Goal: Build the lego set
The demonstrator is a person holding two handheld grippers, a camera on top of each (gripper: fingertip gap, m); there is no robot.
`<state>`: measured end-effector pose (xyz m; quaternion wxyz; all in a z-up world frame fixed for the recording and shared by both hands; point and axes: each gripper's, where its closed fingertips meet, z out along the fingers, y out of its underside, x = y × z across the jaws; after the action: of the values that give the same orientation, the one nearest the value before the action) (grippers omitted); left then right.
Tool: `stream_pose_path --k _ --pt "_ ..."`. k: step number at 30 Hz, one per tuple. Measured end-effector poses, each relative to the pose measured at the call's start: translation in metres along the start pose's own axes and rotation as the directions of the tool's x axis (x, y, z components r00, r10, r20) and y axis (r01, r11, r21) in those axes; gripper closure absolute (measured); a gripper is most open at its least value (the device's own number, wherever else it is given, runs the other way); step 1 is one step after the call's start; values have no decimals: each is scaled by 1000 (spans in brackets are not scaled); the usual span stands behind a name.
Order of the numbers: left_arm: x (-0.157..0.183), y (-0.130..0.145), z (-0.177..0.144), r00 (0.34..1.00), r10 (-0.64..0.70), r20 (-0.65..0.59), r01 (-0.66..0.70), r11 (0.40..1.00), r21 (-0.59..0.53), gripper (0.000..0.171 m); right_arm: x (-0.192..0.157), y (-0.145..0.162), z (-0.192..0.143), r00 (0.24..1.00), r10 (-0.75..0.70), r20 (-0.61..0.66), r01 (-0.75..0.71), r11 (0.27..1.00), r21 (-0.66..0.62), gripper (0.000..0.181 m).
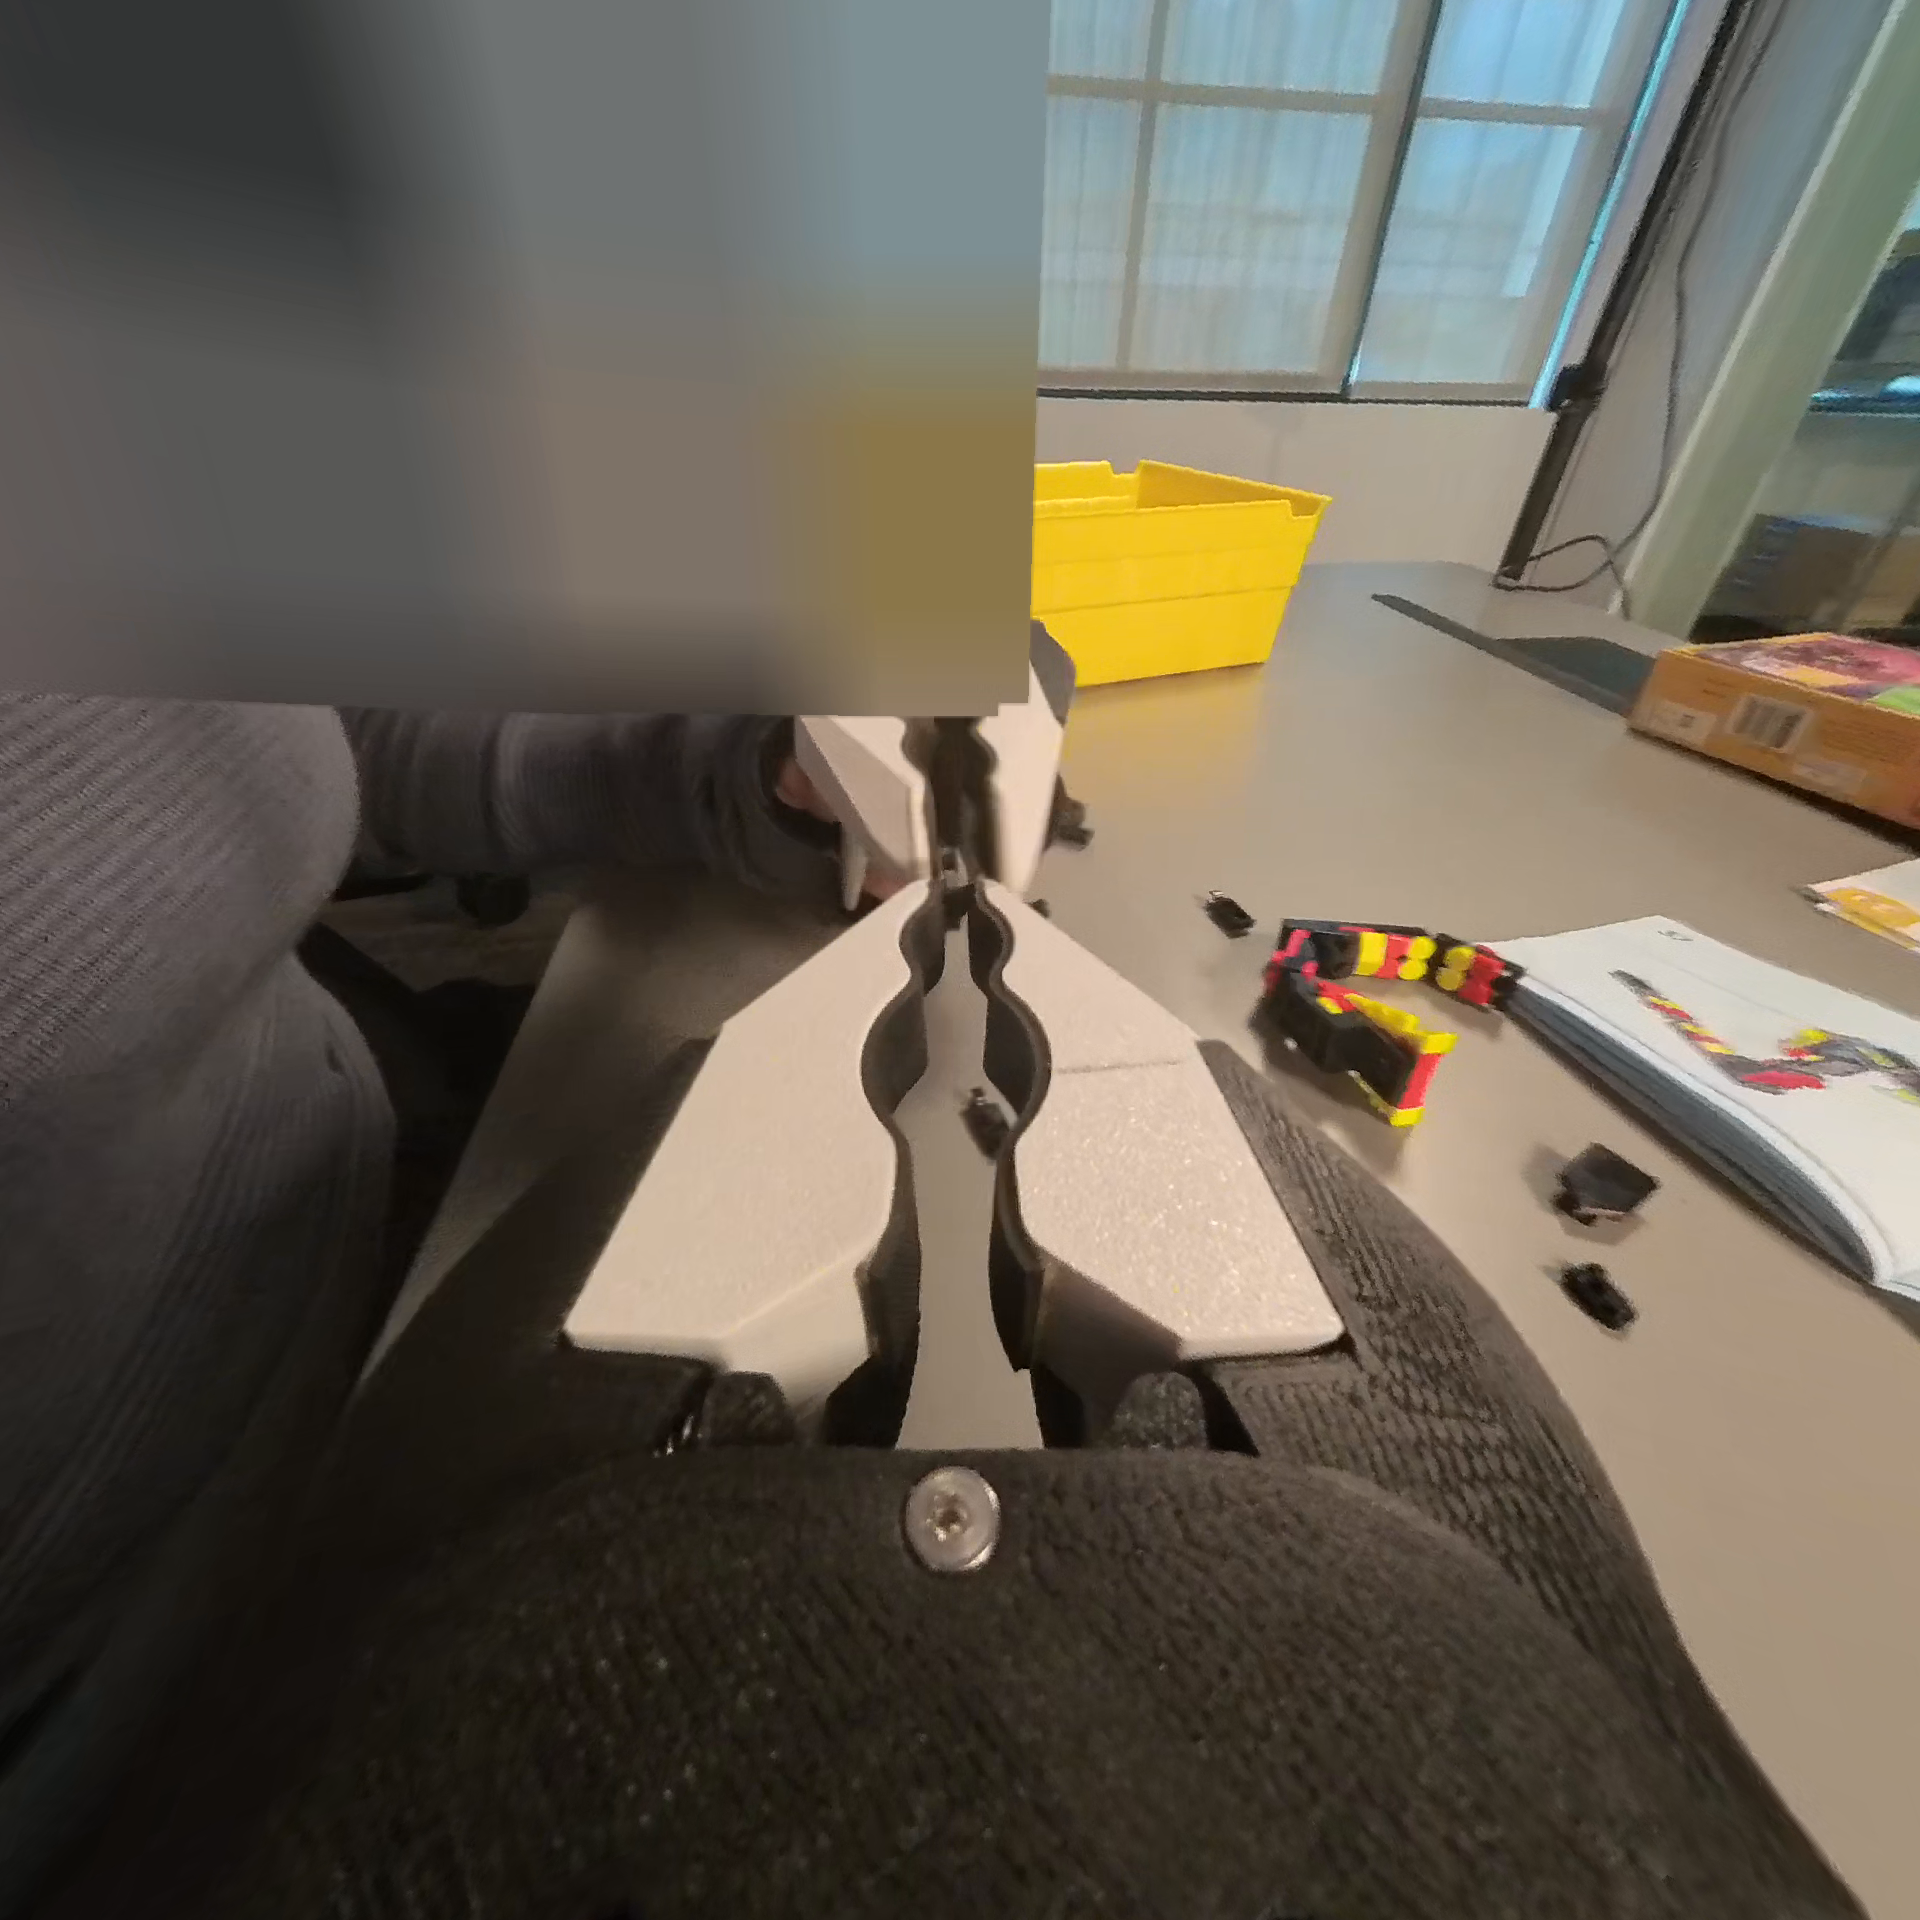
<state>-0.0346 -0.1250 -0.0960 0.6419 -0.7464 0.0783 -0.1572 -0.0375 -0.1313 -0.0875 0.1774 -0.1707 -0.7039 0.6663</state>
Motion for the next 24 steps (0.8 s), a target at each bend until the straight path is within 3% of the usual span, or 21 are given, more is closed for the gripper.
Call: stream_pose_path --k 3,8,13,18,24 --pt "-20 29 -12 991 23 132 4 979 -204 139 10 4 -3 994 -78 -73 75 997 -37 179" --pt "-21 60 -16 992 16 122 34 918 -395 138 16 18 -1 946 -290 -145 265 950 -167 179" --pt "-21 82 -12 988 71 136 11 851 -525 142 17 37 5 843 -514 -156 452 836 -312 179" --pt "-21 85 -8 981 138 134 -41 833 -552 165 14 50 11 769 -630 -110 551 741 -384 179" --pt "-22 84 -7 986 66 154 28 840 -542 166 15 70 12 706 -708 -33 610 631 -480 179"
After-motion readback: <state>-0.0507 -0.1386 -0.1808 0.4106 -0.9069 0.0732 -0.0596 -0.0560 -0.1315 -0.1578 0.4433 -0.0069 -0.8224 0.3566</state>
